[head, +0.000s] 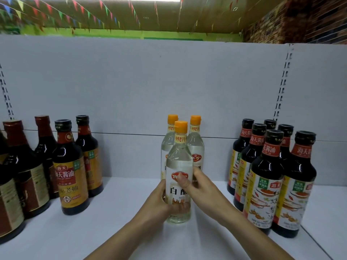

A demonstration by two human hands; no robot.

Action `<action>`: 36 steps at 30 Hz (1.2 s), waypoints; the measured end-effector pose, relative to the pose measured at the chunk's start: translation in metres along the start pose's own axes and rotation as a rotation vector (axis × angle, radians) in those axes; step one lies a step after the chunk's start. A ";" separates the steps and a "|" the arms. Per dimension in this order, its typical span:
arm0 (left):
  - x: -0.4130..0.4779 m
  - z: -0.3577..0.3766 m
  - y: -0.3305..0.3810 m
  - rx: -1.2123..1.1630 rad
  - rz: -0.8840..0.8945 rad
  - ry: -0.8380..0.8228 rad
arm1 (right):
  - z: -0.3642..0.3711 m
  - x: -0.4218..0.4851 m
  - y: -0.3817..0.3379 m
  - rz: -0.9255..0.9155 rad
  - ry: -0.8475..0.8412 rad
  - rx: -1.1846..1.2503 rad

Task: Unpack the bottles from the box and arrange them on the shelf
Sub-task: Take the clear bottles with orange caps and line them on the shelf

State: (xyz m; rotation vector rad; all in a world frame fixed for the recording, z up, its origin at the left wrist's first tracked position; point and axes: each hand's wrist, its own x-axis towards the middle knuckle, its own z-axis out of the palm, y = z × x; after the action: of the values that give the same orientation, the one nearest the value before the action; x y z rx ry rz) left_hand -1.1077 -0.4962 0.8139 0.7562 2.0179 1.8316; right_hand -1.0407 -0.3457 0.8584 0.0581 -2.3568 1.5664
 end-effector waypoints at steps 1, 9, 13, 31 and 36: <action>0.001 0.000 0.000 -0.002 0.001 0.000 | 0.000 0.000 0.000 0.002 0.000 -0.004; 0.003 -0.007 -0.002 0.012 0.017 -0.015 | 0.006 0.004 -0.002 -0.006 -0.029 -0.010; 0.006 -0.010 -0.003 0.025 0.012 -0.031 | 0.009 0.008 0.003 0.008 -0.044 0.006; 0.015 -0.014 -0.017 0.088 0.035 0.042 | 0.012 0.029 0.018 0.041 -0.063 0.071; 0.012 -0.013 -0.019 0.131 0.077 0.149 | 0.016 0.031 0.014 0.065 -0.030 0.048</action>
State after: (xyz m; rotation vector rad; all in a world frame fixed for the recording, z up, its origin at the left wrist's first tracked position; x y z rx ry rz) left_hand -1.1281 -0.5005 0.7987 0.7625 2.2512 1.8624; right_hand -1.0770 -0.3503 0.8488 0.0163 -2.3657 1.6636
